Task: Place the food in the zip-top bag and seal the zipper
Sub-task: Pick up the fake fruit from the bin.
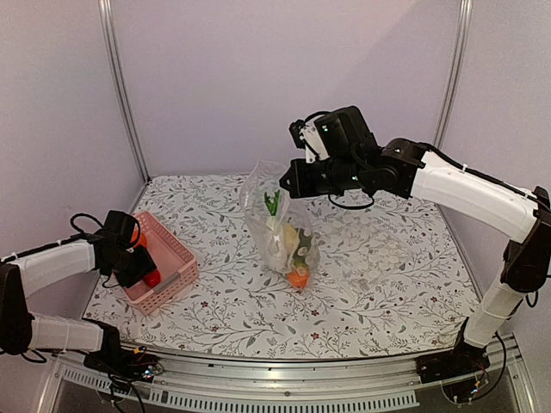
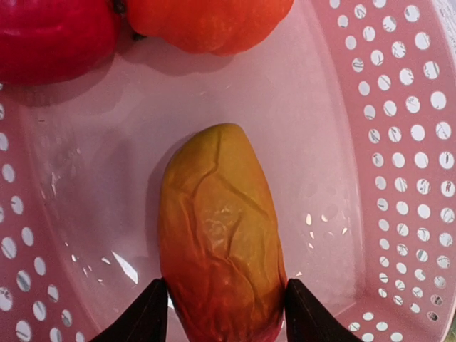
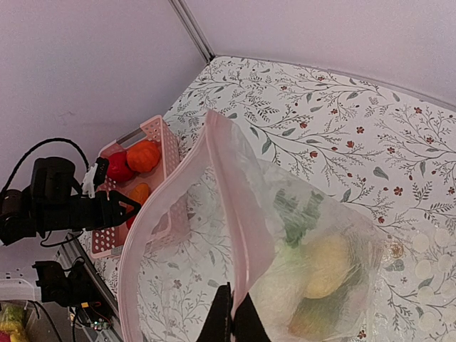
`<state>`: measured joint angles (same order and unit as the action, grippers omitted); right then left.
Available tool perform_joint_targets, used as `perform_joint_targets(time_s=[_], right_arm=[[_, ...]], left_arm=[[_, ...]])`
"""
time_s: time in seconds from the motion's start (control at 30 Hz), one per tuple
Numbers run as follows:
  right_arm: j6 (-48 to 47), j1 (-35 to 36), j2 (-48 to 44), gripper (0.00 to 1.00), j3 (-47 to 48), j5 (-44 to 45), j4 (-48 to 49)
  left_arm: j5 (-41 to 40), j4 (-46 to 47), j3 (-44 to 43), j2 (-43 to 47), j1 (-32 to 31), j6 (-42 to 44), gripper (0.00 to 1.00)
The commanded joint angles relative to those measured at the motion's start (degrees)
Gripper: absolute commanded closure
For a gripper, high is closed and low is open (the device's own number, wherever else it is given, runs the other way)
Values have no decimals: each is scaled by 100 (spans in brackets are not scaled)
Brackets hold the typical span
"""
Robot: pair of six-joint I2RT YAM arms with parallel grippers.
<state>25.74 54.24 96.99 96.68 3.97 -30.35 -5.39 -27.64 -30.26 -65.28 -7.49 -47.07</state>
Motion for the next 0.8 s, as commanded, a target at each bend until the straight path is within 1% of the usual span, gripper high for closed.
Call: perform_joint_targets(time_s=[0.0, 0.23, 0.53, 0.63, 0.77], right_arm=[[17, -15, 70, 100, 43, 8, 127], [17, -15, 58, 100, 43, 8, 123], [19, -12, 66, 100, 36, 0, 123], [15, -10, 50, 100, 37, -17, 130], [9, -11, 39, 100, 35, -77, 147]], left_arm=[[-70, 62, 47, -9, 74, 101, 46], [-155, -71, 12, 301, 75, 110, 48], [-250, -450, -145, 1156, 76, 137, 50], [-101, -459, -223, 1525, 72, 206, 51], [340, -456, -548, 1954, 59, 445, 53]])
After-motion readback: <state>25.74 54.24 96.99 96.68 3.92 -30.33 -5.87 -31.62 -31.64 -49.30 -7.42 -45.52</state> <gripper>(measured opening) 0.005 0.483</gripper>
